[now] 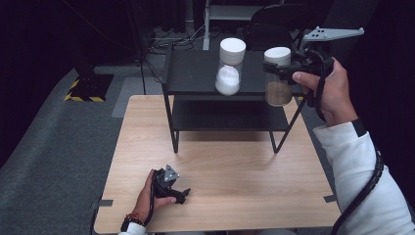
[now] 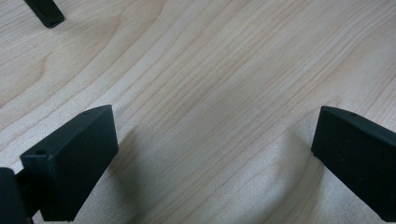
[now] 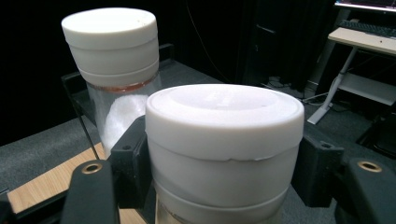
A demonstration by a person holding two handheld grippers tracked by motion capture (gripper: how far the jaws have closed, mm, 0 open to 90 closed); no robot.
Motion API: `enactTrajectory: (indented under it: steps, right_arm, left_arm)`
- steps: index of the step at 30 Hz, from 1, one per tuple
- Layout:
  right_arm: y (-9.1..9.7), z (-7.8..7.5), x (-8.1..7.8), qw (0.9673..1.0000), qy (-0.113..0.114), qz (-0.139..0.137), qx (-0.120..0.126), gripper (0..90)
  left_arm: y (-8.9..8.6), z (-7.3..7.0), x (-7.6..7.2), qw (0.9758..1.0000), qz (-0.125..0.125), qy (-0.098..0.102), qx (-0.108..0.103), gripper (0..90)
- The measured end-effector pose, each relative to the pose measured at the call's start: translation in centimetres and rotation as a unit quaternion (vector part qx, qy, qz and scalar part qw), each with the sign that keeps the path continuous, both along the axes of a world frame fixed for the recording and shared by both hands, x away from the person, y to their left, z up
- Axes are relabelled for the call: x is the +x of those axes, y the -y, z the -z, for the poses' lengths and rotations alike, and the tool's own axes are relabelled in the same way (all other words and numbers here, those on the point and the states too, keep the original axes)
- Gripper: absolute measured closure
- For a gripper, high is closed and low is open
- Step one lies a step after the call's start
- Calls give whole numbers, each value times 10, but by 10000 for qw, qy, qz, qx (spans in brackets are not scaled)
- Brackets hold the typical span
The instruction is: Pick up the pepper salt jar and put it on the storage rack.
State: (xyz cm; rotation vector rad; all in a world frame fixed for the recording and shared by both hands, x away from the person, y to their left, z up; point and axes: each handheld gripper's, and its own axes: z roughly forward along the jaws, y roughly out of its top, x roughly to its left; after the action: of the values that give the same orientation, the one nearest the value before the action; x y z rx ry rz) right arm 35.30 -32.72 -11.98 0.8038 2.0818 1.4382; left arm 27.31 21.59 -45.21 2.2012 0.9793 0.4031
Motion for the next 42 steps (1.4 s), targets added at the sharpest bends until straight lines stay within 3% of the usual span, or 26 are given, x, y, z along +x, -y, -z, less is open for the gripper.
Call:
enactTrajectory:
  steps: [10,20,29,35,42]
  right_arm:
    - [8,3,5,9995,66,103,291,335]
    - [1,5,21,9991,69,279,304,334]
    - [1,11,33,9984,95,271,487,334]
    - [6,8,35,9991,48,134,402,330]
    - [5,5,33,9993,30,178,321,306]
  left_arm:
    - [0,0,0,10000,1,-1,1,1]
    - [0,0,0,10000,0,-2,-1,1]
    - [0,0,0,10000,-1,0,-2,1]
    - [0,0,0,10000,-2,0,-3,1]
    - [0,0,0,10000,-2,0,-2,1]
